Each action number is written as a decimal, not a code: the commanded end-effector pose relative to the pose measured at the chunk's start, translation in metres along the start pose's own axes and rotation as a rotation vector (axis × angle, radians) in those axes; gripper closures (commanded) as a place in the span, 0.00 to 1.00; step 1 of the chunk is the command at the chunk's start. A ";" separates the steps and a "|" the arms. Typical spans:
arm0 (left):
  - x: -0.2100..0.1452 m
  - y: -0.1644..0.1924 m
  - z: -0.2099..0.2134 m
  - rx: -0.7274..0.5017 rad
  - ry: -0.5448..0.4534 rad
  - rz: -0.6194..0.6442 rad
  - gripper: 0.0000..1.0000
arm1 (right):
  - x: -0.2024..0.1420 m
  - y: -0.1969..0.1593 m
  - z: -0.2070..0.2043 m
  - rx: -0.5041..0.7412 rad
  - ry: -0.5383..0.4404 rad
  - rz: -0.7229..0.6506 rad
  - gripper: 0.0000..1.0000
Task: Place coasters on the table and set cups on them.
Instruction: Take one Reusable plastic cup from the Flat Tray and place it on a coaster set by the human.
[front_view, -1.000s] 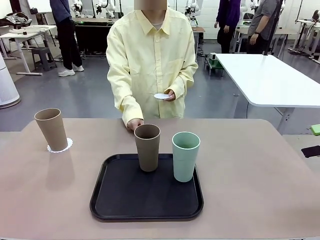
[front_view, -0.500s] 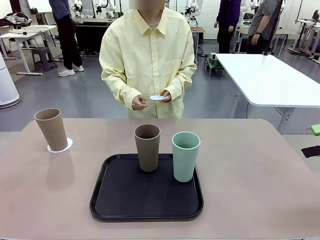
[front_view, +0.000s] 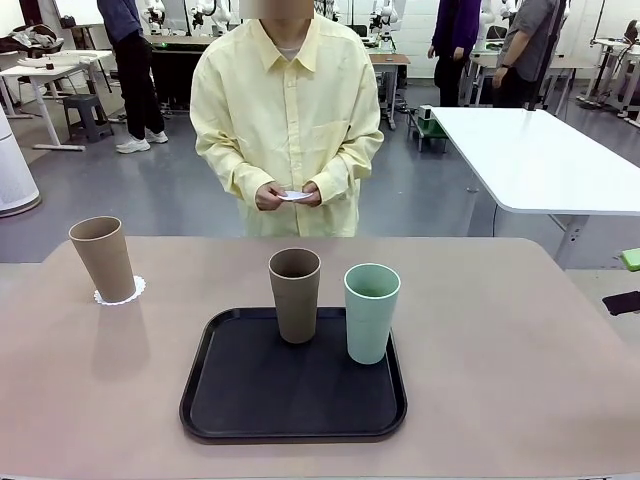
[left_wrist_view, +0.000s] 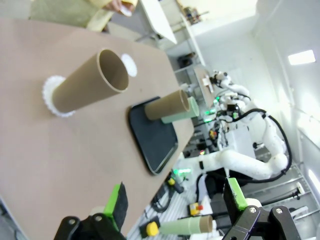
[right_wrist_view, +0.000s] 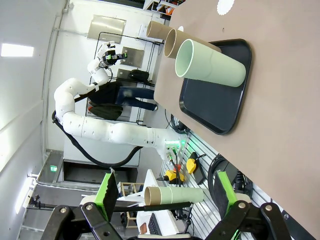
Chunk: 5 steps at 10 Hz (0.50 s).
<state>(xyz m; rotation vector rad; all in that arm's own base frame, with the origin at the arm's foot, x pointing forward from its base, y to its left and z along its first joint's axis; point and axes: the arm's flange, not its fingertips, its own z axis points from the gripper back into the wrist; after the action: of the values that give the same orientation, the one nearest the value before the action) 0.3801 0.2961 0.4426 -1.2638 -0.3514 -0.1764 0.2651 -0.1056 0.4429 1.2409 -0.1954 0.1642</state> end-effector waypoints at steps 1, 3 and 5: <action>-0.002 -0.001 0.001 0.003 -0.004 0.003 0.00 | 0.001 -0.001 0.001 0.017 -0.003 0.012 0.00; -0.002 -0.001 0.001 0.003 -0.004 0.003 0.00 | 0.001 -0.001 0.001 0.017 -0.003 0.012 0.00; -0.002 -0.001 0.001 0.003 -0.004 0.003 0.00 | 0.001 -0.001 0.001 0.017 -0.003 0.012 0.00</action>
<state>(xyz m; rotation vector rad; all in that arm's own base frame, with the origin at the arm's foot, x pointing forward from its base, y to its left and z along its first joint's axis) 0.3801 0.2961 0.4426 -1.2638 -0.3515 -0.1763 0.2651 -0.1056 0.4429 1.2409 -0.1954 0.1642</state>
